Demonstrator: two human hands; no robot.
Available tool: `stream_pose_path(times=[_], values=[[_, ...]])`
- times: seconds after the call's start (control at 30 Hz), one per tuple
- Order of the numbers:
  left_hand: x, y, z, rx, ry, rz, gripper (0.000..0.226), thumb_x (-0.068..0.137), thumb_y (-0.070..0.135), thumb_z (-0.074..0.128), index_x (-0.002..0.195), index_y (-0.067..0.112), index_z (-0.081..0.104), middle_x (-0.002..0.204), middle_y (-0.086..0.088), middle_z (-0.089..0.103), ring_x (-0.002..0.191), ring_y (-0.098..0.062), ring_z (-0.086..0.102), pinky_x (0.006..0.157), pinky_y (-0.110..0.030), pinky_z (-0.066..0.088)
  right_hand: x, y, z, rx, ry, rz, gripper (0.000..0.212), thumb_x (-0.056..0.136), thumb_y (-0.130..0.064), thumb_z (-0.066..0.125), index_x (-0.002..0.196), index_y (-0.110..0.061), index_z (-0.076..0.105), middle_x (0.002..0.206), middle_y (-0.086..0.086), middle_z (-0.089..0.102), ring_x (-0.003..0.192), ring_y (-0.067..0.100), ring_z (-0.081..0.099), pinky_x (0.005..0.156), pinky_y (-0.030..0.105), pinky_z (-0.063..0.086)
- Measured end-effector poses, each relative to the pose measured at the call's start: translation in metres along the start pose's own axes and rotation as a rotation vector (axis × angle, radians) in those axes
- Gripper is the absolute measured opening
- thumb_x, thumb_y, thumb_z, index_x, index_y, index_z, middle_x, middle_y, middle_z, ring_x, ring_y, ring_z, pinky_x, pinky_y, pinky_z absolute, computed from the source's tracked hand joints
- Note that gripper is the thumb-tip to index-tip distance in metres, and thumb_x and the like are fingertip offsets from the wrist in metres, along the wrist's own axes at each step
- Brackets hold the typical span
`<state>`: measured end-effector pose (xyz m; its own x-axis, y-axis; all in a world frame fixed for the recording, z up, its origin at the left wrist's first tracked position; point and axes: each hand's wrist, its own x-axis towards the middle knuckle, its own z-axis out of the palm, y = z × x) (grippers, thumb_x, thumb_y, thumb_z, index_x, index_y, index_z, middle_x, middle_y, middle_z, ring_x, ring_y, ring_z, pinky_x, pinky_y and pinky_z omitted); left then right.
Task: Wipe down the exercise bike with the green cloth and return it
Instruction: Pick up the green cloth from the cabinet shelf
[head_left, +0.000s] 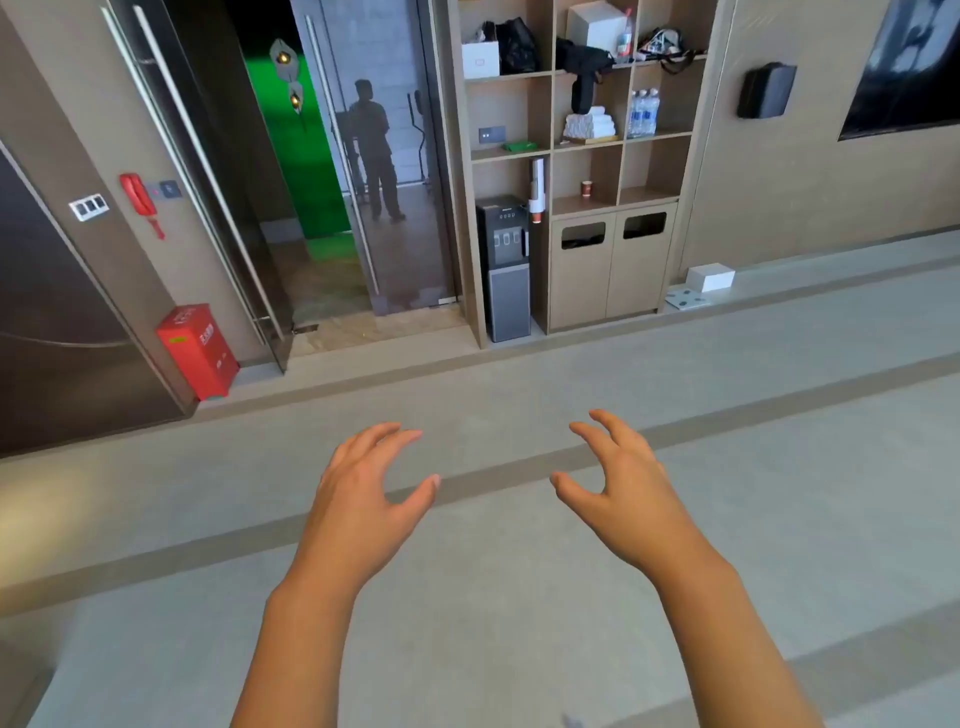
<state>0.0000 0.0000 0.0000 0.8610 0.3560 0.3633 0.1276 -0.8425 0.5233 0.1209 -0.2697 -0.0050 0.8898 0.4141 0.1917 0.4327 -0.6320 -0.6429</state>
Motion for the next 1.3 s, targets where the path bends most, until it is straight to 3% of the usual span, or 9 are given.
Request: stream_pose_path(times=[0.33,0.63,0.77,0.97,1.3], values=[[0.092,0.064,0.066,0.085,-0.034,0.062,0.049,0.090,0.046,0.074,0.137,0.037,0.062,0.143,0.019,0.052,0.138,-0.009,0.044,0.113,-0.026,0.032,0.079,0.083,-0.046,0.079,-0.006,0.020,0.065,0.097,-0.054,0.061,0.156,-0.035,0.043,0.169,-0.016,0.022,0.155,0.012,0.022,0.125,0.044,0.031],[0.162,0.079,0.104,0.103,-0.088,0.106,0.048,0.090,0.047,0.073,0.136,0.038,0.062,0.143,0.019,0.053,0.138,-0.010,0.047,0.114,-0.028,0.035,0.137,0.125,-0.045,0.132,0.027,0.059,0.064,0.096,-0.055,0.061,0.155,-0.034,0.045,0.169,-0.017,0.023,0.154,0.012,0.023,0.125,0.044,0.030],[0.197,0.071,0.118,0.075,-0.086,0.113,0.048,0.089,0.044,0.075,0.135,0.036,0.064,0.143,0.016,0.054,0.138,-0.013,0.048,0.114,-0.029,0.036,0.173,0.131,-0.039,0.112,0.032,0.052,0.064,0.096,-0.056,0.060,0.155,-0.034,0.045,0.168,-0.017,0.023,0.154,0.010,0.022,0.124,0.044,0.030],[0.280,0.051,0.133,-0.003,-0.041,0.141,0.049,0.092,0.041,0.075,0.138,0.035,0.062,0.143,0.021,0.050,0.138,-0.007,0.043,0.111,-0.019,0.029,0.251,0.122,-0.032,0.051,0.044,0.035,0.065,0.096,-0.056,0.061,0.155,-0.035,0.045,0.168,-0.017,0.024,0.154,0.010,0.023,0.125,0.043,0.029],[0.423,-0.037,0.126,-0.098,-0.010,0.109,0.049,0.093,0.047,0.070,0.140,0.040,0.059,0.148,0.021,0.047,0.143,-0.004,0.037,0.113,-0.027,0.032,0.416,0.079,-0.013,-0.023,0.107,0.026,0.066,0.096,-0.058,0.060,0.156,-0.036,0.044,0.168,-0.013,0.028,0.155,0.015,0.028,0.125,0.049,0.034]])
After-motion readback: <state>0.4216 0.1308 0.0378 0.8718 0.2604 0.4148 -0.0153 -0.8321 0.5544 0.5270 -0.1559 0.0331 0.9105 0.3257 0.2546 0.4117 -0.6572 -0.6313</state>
